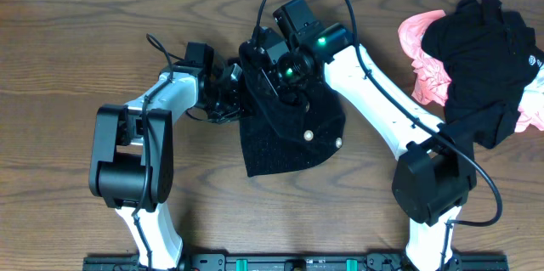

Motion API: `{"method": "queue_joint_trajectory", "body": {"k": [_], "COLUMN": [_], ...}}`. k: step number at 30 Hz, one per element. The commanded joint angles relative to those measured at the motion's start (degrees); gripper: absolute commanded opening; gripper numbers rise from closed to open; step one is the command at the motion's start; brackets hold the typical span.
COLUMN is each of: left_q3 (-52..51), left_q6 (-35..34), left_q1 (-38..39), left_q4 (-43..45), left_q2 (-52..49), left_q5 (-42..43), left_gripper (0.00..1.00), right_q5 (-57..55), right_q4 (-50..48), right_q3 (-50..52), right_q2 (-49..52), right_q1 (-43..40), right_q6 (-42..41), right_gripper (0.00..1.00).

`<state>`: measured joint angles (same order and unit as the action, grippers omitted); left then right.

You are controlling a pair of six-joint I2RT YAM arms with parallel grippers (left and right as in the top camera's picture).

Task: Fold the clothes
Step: 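Lift the right far corner with the right gripper toward the left gripper, then fold the right half over onto the left half with the right gripper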

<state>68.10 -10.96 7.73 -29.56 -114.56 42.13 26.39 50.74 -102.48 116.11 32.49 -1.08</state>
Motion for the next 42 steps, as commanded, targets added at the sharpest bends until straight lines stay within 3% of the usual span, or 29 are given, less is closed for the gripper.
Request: {"method": "queue_joint_trajectory", "body": {"k": [1,9,19,22,25,26,37,42], "left_q3": [-0.50,-0.48,-0.48,-0.48,-0.48,-0.48,-0.48,-0.48], "left_q6": [-0.74,-0.72,-0.72,-0.70,-0.50,-0.52,-0.28,0.04], "left_q1": [0.28,-1.44,-9.01,-11.23,-12.98,-13.49,-14.93,-14.88], "left_q4": [-0.83,-4.22,-9.29,-10.14,-10.62,-10.75,-11.37,-11.54], "left_q2": [2.03,12.79,28.57,31.23,31.98,31.98,31.85,31.85], "left_q5": [0.96,-1.07,-7.10,-9.68,-10.29,-10.27,-11.34,-11.39], "left_gripper": [0.06,0.06,0.07,0.08,0.08,0.08,0.08,0.08], "right_q5": [1.88,1.88,1.92,2.62,3.21,3.45,5.55,5.55], "right_q4": [-1.07,-1.07,-1.49,-1.49,-1.66,-1.75,-1.70,2.36], "right_q3": [-1.75,-1.75,-1.75,-1.75,-1.77,-1.75,-1.77,-1.75], "right_q2": [-0.59,-0.57,-0.57,-0.57,-0.57,-0.57,-0.59,-0.59], "right_q1": [0.90,0.92,0.96,1.29,1.73,1.95,1.70,2.45], "right_q6": [-1.29,-1.27,-1.25,-1.22,-1.18,-1.18,-1.22,-0.83], "right_gripper": [0.01,0.01,0.02,0.49,0.69,0.72,0.71,0.56]}}
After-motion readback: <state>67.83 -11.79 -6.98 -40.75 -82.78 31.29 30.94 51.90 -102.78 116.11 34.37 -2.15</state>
